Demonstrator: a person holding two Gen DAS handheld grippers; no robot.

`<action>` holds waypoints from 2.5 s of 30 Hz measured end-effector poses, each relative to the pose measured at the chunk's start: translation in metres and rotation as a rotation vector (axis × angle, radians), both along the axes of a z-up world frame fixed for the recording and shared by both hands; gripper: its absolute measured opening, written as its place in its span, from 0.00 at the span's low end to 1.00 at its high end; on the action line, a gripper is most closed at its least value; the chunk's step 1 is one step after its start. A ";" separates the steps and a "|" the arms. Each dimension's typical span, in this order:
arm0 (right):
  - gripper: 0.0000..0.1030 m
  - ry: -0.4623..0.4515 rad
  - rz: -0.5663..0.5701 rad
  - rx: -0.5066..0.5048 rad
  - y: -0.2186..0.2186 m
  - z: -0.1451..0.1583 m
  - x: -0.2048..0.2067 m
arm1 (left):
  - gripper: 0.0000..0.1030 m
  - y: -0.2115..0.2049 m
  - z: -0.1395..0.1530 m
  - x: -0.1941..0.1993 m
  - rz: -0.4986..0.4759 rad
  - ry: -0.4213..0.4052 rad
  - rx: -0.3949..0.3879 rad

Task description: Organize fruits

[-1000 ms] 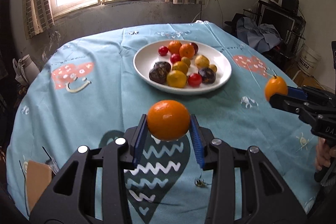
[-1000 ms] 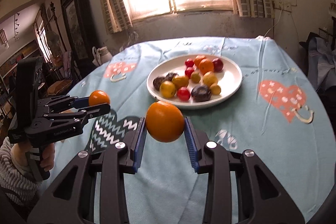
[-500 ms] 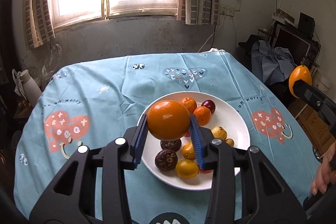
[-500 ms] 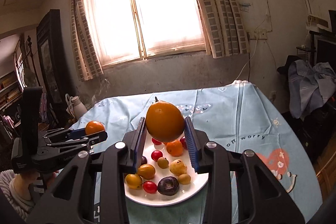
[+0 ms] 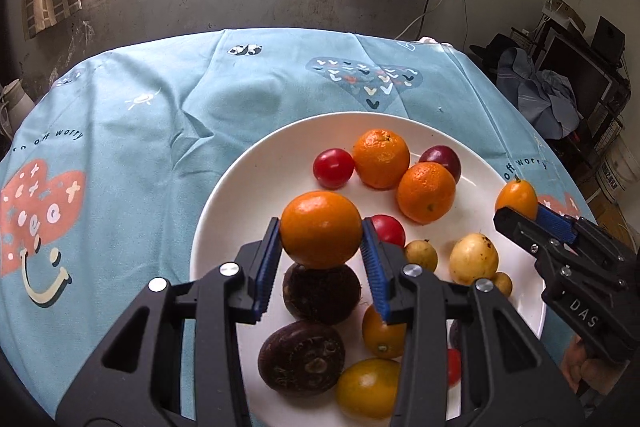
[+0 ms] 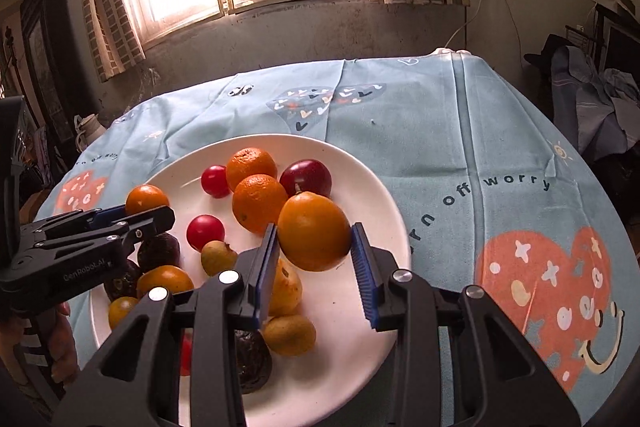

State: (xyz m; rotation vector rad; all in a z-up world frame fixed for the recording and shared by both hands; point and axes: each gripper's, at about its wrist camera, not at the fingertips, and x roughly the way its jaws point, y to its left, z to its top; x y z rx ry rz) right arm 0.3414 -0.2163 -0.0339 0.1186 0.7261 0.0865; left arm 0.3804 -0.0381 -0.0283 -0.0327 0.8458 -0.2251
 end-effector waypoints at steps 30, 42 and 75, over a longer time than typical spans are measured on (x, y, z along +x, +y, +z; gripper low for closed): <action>0.43 -0.033 0.049 0.020 0.022 0.024 -0.028 | 0.64 0.003 0.021 -0.042 0.044 -0.068 0.075; 0.45 -0.008 0.074 -0.018 0.043 0.026 -0.082 | 0.78 0.003 0.021 -0.108 0.037 -0.083 0.117; 0.58 -0.168 0.021 -0.118 0.052 0.020 -0.230 | 0.98 0.020 0.023 -0.259 0.104 -0.208 0.098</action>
